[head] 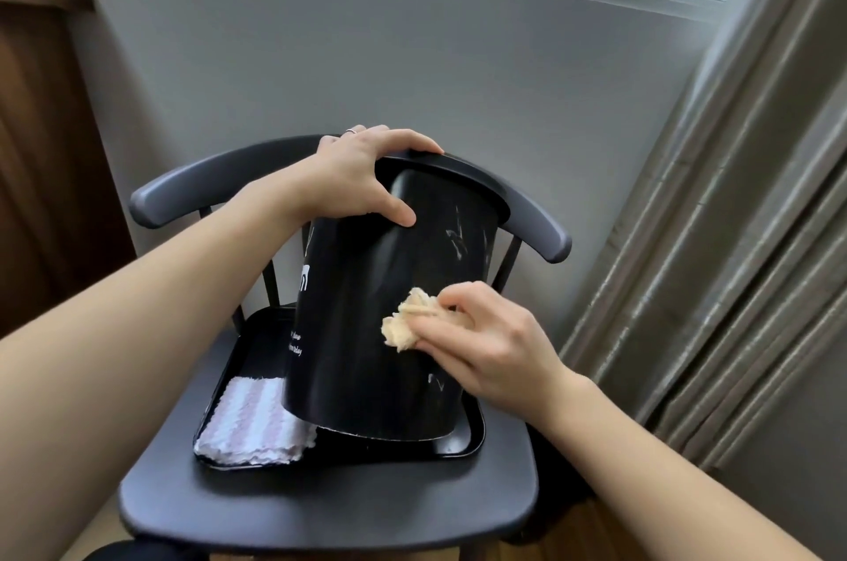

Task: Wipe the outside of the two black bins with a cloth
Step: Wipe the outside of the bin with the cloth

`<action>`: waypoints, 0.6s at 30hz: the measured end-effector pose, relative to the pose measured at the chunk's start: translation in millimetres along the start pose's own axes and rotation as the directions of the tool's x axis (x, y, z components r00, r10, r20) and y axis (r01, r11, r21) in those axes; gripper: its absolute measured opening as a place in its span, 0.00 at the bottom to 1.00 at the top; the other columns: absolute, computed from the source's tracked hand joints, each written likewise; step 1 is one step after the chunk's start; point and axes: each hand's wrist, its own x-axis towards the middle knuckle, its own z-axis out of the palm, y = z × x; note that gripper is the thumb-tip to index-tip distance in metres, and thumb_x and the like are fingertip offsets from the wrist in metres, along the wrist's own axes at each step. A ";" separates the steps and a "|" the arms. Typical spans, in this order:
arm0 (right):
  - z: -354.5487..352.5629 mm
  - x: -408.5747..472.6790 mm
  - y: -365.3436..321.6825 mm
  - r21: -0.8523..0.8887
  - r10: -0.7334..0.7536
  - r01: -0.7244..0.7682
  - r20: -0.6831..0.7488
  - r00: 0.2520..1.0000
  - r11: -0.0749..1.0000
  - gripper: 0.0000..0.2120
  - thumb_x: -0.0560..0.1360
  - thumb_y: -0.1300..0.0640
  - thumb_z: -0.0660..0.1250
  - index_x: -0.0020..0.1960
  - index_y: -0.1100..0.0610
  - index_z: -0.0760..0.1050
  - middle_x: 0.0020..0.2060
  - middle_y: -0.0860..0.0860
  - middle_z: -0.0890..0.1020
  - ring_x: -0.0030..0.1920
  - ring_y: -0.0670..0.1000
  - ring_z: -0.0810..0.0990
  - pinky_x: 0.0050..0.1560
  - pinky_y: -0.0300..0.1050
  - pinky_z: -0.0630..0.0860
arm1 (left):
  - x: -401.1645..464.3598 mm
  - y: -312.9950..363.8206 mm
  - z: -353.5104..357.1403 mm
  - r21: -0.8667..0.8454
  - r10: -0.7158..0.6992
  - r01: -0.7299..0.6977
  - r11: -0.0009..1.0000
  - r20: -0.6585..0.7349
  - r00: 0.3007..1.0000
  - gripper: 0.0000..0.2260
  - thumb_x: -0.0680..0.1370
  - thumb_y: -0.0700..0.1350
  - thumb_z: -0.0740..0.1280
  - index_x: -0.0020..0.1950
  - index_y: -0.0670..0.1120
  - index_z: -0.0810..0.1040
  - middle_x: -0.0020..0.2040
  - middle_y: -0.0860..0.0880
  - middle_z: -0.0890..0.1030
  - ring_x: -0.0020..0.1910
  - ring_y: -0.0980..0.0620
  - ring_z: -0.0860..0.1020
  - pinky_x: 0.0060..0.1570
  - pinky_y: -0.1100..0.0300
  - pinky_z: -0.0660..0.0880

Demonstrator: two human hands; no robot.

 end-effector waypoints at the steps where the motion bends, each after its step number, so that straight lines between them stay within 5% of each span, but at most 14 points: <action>1: -0.4 2.3 3.0 0.005 0.024 -0.023 -0.012 1.000 1.000 0.04 0.77 0.58 0.72 0.49 0.57 0.85 0.42 0.58 0.80 0.39 0.57 0.79 0.39 0.48 0.79 | -0.3 0.4 0.1 -0.002 0.004 -0.004 1.000 0.002 1.000 0.32 0.69 0.46 0.80 0.68 0.68 0.73 0.57 0.62 0.72 0.60 0.60 0.61 0.63 0.59 0.56; 8: -3.1 54.3 39.0 0.037 0.364 -0.366 -0.245 0.899 0.930 0.07 0.76 0.58 0.73 0.52 0.59 0.84 0.43 0.56 0.80 0.44 0.57 0.80 0.46 0.50 0.78 | -0.9 4.2 1.9 0.021 0.044 -0.045 0.999 0.007 0.999 0.33 0.69 0.46 0.80 0.69 0.67 0.73 0.55 0.65 0.73 0.57 0.64 0.61 0.64 0.60 0.56; 13: 1.0 45.5 36.2 0.069 0.387 -0.382 -0.239 0.891 0.922 0.12 0.73 0.63 0.74 0.55 0.60 0.80 0.47 0.53 0.81 0.48 0.53 0.80 0.53 0.39 0.74 | -2.6 4.0 0.6 0.015 0.055 -0.055 0.998 0.004 0.998 0.33 0.69 0.45 0.80 0.68 0.66 0.73 0.53 0.65 0.72 0.51 0.65 0.59 0.61 0.60 0.55; 18: -9.4 35.3 47.9 0.083 0.624 -0.635 -0.318 0.714 0.768 0.12 0.72 0.62 0.73 0.54 0.59 0.76 0.48 0.52 0.80 0.47 0.54 0.78 0.46 0.39 0.68 | -2.2 4.2 0.7 0.017 0.058 -0.058 0.998 0.001 0.998 0.32 0.69 0.46 0.80 0.68 0.66 0.73 0.57 0.59 0.75 0.57 0.62 0.61 0.63 0.61 0.55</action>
